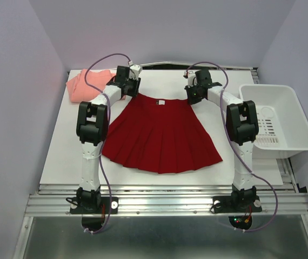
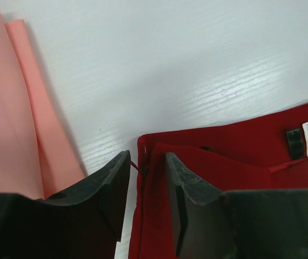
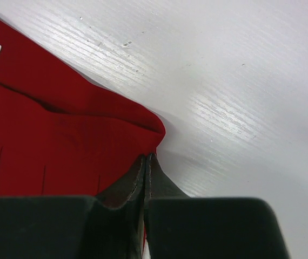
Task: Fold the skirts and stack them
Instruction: Flatten the skirt out, then fold the skirt
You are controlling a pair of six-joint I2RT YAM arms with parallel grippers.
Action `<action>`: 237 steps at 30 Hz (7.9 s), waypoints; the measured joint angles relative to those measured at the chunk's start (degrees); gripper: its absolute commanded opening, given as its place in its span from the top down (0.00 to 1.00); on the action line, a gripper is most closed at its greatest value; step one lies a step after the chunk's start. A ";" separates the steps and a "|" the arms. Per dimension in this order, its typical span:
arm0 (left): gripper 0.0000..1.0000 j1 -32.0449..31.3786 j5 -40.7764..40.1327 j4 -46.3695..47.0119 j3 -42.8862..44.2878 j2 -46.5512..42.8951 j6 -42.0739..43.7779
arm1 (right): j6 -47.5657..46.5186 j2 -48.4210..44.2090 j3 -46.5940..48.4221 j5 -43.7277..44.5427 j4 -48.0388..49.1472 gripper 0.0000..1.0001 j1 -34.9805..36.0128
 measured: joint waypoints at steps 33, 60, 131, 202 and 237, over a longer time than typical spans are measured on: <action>1.00 0.81 3.04 0.98 -7.13 -2.47 -3.19 | 0.26 -2.54 -4.07 -2.01 1.09 0.99 -1.51; 0.39 4.00 4.20 0.50 -24.04 -23.54 -3.13 | -1.53 -9.57 -8.48 -7.50 -4.44 0.37 -5.99; 0.46 -5.81 10.88 -11.45 -20.26 -12.79 -0.61 | -9.49 -15.02 -21.29 3.72 -7.23 0.75 2.21; 0.09 -21.42 0.02 -28.33 -66.42 -75.03 39.28 | -61.72 -67.17 -77.64 -0.98 2.27 0.89 23.93; 0.23 -22.12 -3.28 -33.99 -66.99 -65.11 49.81 | -24.87 -49.77 -57.22 -3.39 1.49 0.99 25.62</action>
